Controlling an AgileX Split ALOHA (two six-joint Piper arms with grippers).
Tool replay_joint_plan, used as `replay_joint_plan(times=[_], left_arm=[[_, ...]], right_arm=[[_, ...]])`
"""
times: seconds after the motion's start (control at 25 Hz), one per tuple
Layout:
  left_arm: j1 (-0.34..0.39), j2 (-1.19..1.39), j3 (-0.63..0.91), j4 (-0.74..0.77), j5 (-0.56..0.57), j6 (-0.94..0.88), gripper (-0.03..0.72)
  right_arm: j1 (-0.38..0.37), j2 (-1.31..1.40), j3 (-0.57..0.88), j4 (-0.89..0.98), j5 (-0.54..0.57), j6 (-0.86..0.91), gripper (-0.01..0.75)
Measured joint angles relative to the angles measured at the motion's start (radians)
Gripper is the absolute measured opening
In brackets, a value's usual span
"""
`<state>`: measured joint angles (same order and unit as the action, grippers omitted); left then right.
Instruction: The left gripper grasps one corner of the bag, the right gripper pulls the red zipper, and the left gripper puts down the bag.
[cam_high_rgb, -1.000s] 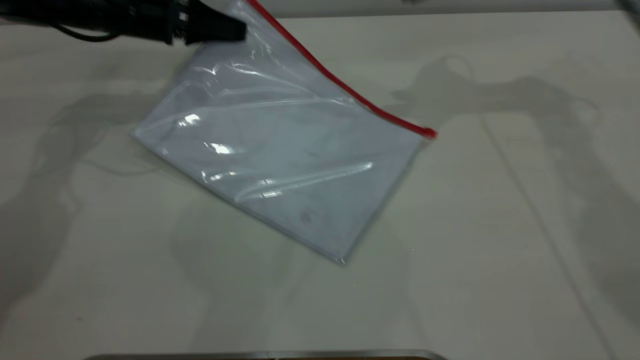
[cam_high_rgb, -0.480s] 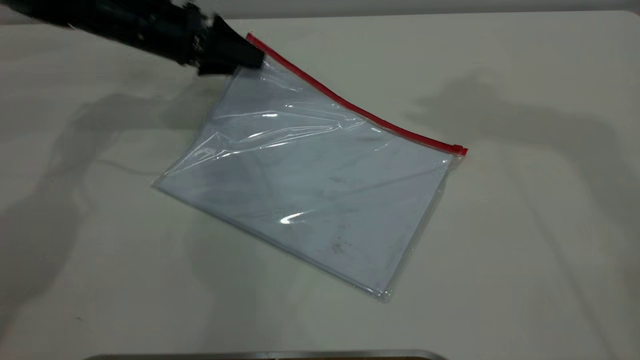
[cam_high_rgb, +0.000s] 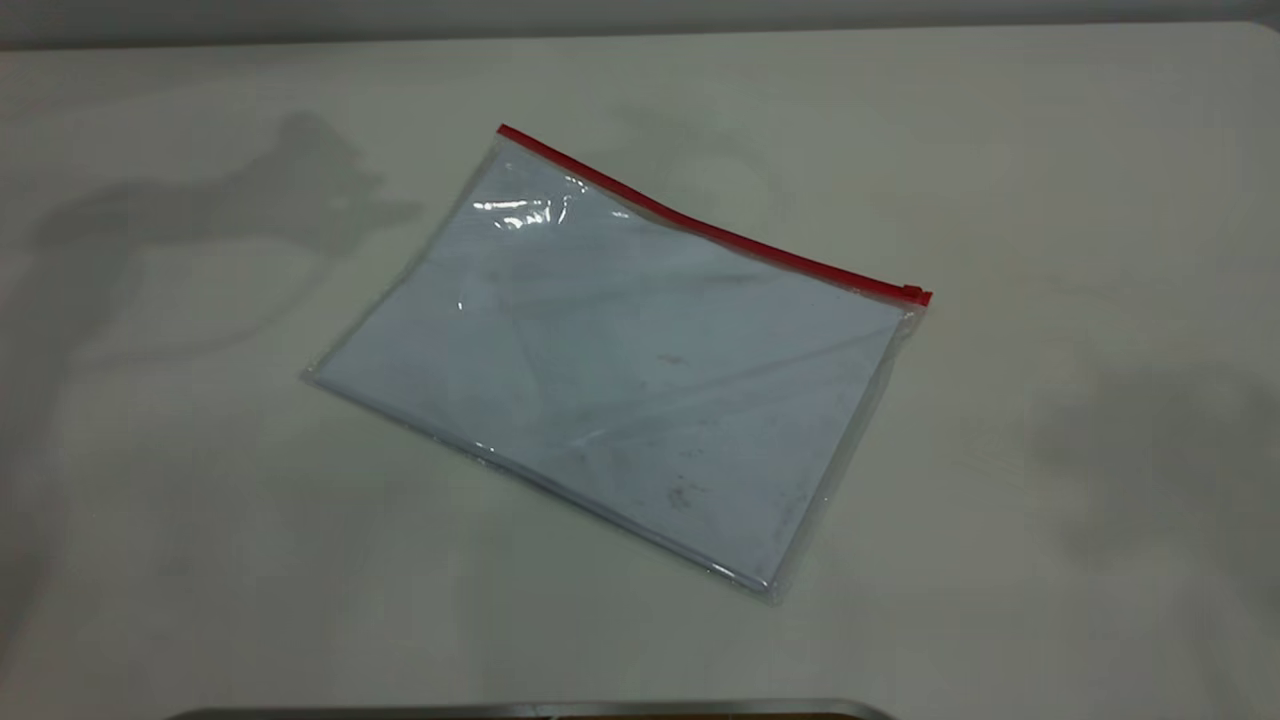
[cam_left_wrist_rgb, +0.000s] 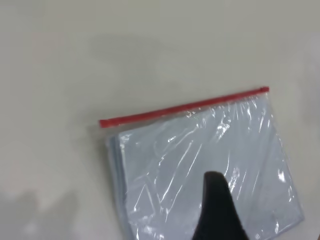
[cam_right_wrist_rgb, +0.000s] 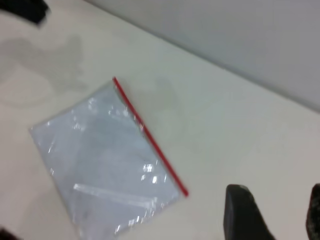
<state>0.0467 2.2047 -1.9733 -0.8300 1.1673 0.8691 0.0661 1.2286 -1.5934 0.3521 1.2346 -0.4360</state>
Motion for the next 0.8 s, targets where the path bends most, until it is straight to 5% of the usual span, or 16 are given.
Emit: replay_joint_plan(times=[0.52,0.8], left_arm=[[-0.004,-0.464,0.013,0.421,0.000,-0.446,0.563],[-0.026,-0.714,0.337,0.476,0.000,-0.548,0.563]], right_arm=[[0.000,-0.635,0.861,-0.189,-0.023,0.209,0.349],[0.000,-0.872,1.109,-0.262,-0.097,0.335,0.348]])
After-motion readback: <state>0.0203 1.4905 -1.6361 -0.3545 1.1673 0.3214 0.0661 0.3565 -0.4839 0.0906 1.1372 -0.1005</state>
